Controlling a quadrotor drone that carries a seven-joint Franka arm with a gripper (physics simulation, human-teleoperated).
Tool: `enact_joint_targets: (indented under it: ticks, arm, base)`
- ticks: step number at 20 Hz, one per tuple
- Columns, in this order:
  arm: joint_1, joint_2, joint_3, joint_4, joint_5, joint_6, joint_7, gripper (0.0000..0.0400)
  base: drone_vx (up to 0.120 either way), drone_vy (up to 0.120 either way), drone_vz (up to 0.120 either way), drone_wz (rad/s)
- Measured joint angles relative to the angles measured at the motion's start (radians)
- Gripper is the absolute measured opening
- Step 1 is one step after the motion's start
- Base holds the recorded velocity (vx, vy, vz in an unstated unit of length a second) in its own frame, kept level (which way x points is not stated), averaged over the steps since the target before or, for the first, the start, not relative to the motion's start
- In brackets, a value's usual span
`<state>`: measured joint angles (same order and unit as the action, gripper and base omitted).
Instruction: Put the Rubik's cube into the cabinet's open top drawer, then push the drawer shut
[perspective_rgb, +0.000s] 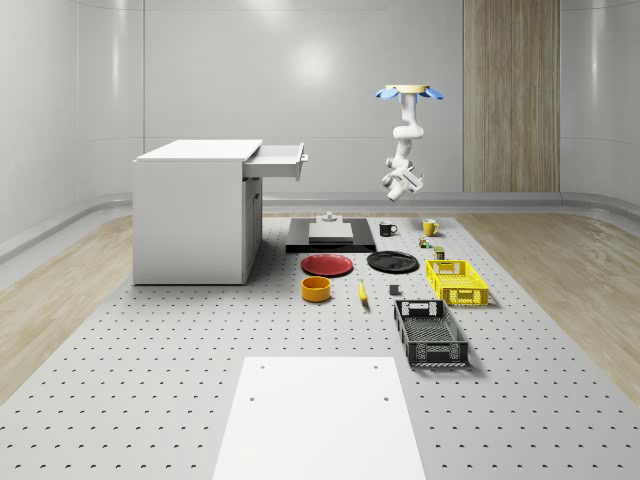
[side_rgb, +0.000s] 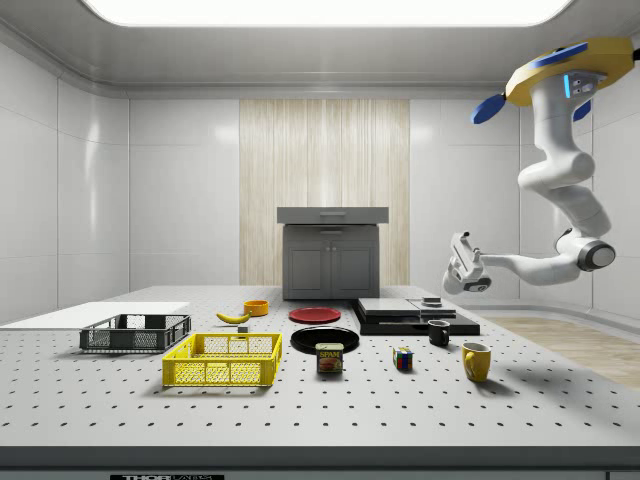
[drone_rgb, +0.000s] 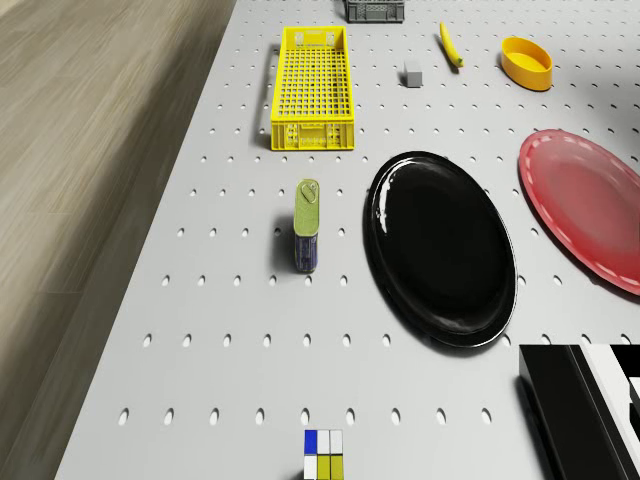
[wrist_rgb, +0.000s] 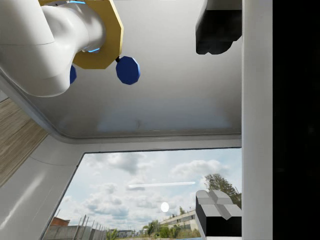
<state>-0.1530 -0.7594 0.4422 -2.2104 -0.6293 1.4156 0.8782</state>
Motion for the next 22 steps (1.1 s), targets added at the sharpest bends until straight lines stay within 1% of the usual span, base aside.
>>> enact_joint_targets:
  ticks: [2,5,7,10,13,16,19,22]
  arm:
    - [-0.051,-0.022,0.124,-0.097,-0.199,0.009,0.044,0.0400]
    - [-0.155,-0.064,0.315,-0.289,-0.539,0.009,0.145,0.0400]
    - [-0.246,-0.093,0.428,-0.415,-0.759,-0.012,0.232,0.0400]
    - [-0.407,-0.134,0.561,-0.554,-1.025,-0.073,0.365,0.0400]
    - [-0.561,-0.172,0.654,-0.628,-1.192,-0.144,0.475,0.0400]
    - [-0.678,-0.206,0.715,-0.662,-1.283,-0.198,0.553,0.0400]
    - [-0.758,-0.235,0.754,-0.677,-1.327,-0.231,0.606,0.0400]
    - [-0.810,-0.260,0.779,-0.683,-1.347,-0.247,0.640,0.0400]
  base:
    - [0.120,0.000,-0.120,0.000]
    - [0.120,0.000,-0.120,0.000]
    - [0.120,0.000,-0.120,0.000]
    - [0.120,0.000,-0.120,0.000]
    - [0.120,0.000,-0.120,0.000]
    - [0.120,0.000,-0.120,0.000]
    - [0.120,0.000,-0.120,0.000]
    - [0.120,-0.120,-0.120,0.000]
